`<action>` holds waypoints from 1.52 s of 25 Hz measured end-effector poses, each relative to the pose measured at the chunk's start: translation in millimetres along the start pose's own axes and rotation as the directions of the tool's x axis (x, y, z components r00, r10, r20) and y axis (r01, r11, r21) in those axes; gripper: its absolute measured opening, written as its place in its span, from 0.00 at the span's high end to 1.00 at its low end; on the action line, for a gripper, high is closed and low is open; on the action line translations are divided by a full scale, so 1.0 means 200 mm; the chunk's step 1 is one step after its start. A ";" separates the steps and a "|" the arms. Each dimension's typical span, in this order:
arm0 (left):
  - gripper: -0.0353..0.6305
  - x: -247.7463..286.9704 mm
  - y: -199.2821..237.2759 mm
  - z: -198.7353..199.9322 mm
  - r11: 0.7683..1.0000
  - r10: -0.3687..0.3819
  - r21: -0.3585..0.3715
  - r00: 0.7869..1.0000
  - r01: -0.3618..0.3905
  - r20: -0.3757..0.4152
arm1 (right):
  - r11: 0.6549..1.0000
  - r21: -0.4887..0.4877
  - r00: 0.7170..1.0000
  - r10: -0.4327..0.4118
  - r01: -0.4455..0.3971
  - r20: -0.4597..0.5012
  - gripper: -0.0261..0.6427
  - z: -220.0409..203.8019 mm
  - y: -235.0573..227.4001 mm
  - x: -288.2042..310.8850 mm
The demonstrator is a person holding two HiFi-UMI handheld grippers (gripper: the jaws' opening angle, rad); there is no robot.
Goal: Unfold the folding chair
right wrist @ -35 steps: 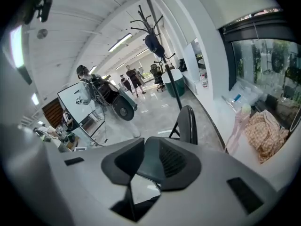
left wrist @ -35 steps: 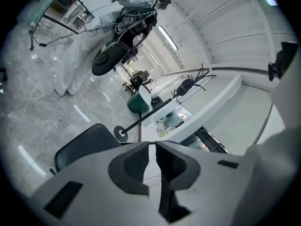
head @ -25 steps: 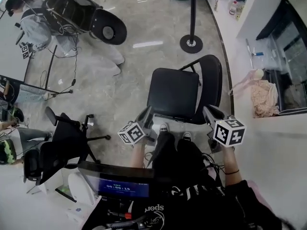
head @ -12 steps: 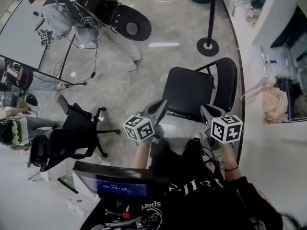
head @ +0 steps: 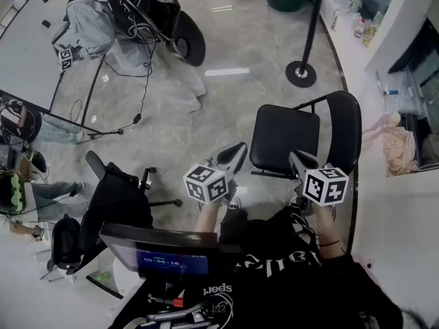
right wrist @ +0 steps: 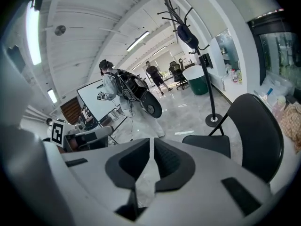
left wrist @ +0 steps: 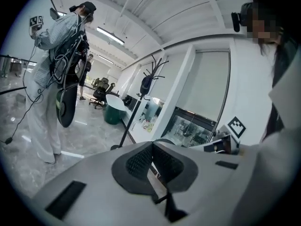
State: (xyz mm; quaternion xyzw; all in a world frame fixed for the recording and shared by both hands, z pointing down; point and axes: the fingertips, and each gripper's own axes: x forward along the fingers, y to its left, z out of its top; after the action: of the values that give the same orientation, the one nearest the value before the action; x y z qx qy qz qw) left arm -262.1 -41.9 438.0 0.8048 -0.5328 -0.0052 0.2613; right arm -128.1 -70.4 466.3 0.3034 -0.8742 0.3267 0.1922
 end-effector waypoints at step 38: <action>0.94 -0.60 -0.01 -0.26 0.926 -0.375 -0.007 0.923 0.376 -0.087 | 0.958 0.118 0.952 -0.275 0.260 0.138 0.90 -0.45 0.76 -0.05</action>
State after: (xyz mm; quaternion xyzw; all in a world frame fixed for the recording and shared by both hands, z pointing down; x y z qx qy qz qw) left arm -297.3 82.5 449.9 0.8928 -0.3569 -0.0177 0.2743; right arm -208.8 87.7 456.3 0.4523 -0.8201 0.3159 0.1518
